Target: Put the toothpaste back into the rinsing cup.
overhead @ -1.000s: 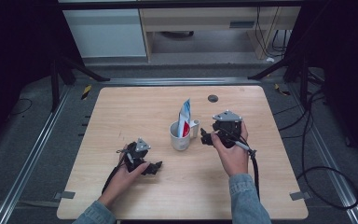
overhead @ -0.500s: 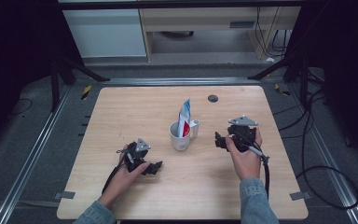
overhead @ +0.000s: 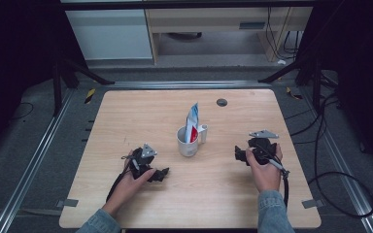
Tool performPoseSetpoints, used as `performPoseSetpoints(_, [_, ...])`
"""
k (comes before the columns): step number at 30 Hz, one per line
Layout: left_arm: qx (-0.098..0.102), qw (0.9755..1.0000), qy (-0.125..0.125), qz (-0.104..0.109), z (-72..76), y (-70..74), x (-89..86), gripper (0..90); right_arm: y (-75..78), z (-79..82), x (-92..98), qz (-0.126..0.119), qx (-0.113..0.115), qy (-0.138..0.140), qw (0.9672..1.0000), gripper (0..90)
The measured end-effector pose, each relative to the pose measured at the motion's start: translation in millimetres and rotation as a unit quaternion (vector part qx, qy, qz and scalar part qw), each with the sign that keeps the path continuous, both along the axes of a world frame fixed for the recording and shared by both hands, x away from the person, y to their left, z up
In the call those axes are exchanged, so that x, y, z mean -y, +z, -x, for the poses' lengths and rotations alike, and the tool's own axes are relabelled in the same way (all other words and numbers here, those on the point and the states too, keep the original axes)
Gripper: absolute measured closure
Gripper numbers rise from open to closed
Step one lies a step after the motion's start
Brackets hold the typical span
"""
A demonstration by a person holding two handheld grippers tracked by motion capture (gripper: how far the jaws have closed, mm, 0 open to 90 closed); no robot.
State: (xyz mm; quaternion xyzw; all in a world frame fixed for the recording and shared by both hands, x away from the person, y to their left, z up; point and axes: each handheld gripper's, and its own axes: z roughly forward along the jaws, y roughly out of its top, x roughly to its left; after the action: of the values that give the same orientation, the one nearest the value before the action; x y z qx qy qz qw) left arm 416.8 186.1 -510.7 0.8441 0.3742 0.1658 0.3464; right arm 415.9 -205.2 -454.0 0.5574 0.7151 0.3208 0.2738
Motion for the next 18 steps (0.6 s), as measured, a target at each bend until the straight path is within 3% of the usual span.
performPoseSetpoints(8, [0.0, 1.0, 0.0, 0.0, 0.0, 0.0, 0.0, 0.0, -17.8, 0.1, 9.9, -0.012, -0.022, -0.004, 0.9997, 8.8])
performPoseSetpoints(18, [0.0, 1.0, 0.0, 0.0, 0.0, 0.0, 0.0, 0.0, -32.4, -5.8, 19.8, -0.023, -0.037, -0.028, 0.9987, 9.2])
